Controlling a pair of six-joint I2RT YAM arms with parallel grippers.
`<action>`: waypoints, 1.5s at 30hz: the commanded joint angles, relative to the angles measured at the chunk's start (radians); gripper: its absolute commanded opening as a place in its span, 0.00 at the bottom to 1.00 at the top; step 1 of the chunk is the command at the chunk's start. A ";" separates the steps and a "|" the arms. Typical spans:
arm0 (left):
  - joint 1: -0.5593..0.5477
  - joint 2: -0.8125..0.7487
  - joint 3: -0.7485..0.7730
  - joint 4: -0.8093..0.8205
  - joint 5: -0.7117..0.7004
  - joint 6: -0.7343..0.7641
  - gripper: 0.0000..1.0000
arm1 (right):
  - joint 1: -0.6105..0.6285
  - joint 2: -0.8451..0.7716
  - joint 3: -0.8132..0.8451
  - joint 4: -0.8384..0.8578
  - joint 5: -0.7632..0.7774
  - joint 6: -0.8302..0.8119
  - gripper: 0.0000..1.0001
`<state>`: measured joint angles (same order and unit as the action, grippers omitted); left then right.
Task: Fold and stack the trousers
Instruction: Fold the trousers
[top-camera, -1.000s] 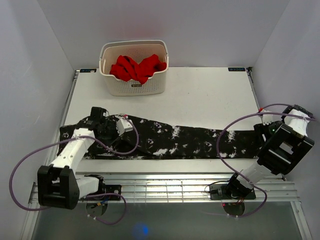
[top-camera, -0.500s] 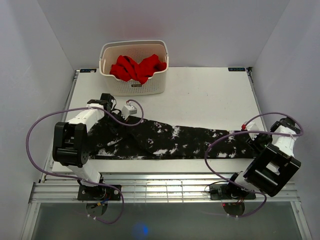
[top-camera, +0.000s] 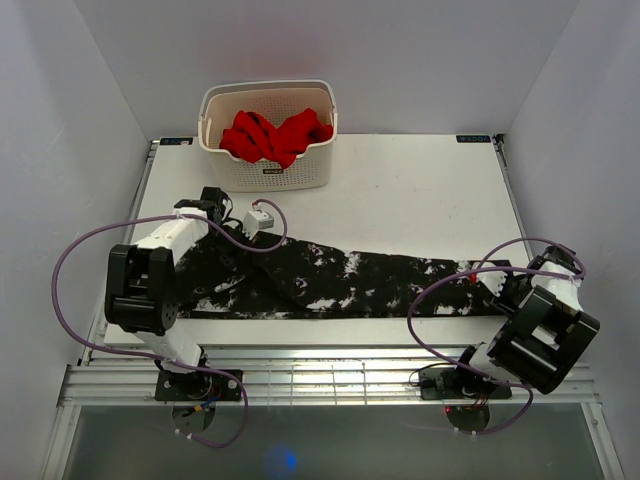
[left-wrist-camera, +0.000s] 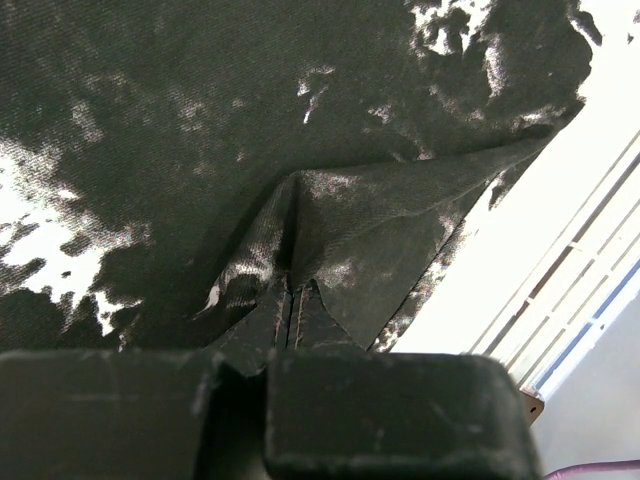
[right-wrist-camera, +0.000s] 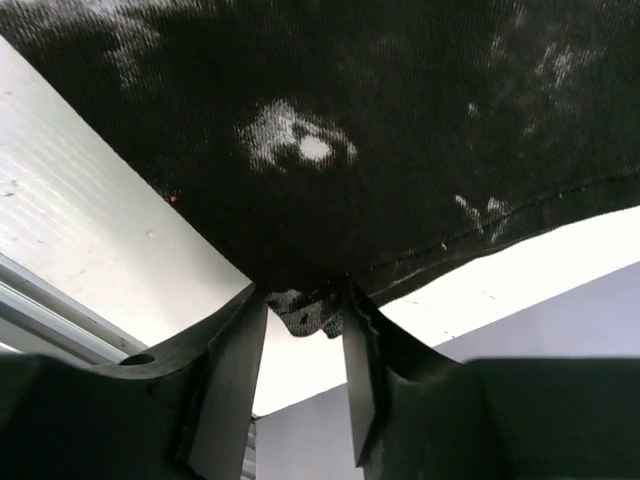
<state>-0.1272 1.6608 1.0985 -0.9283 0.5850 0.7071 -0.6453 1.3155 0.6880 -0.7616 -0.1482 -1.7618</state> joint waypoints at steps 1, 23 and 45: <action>-0.003 -0.055 -0.014 0.026 0.018 0.003 0.00 | 0.004 -0.004 0.002 0.053 0.021 -0.039 0.41; -0.002 -0.237 -0.106 0.019 -0.005 0.058 0.00 | 0.006 0.045 0.330 -0.060 -0.050 -0.053 0.08; -0.150 -0.134 -0.419 0.189 -0.220 0.077 0.00 | 0.001 0.100 0.237 0.202 -0.002 -0.031 0.08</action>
<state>-0.2714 1.4723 0.7483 -0.7986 0.4992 0.7742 -0.6392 1.4166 0.9005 -0.6472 -0.1780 -1.7996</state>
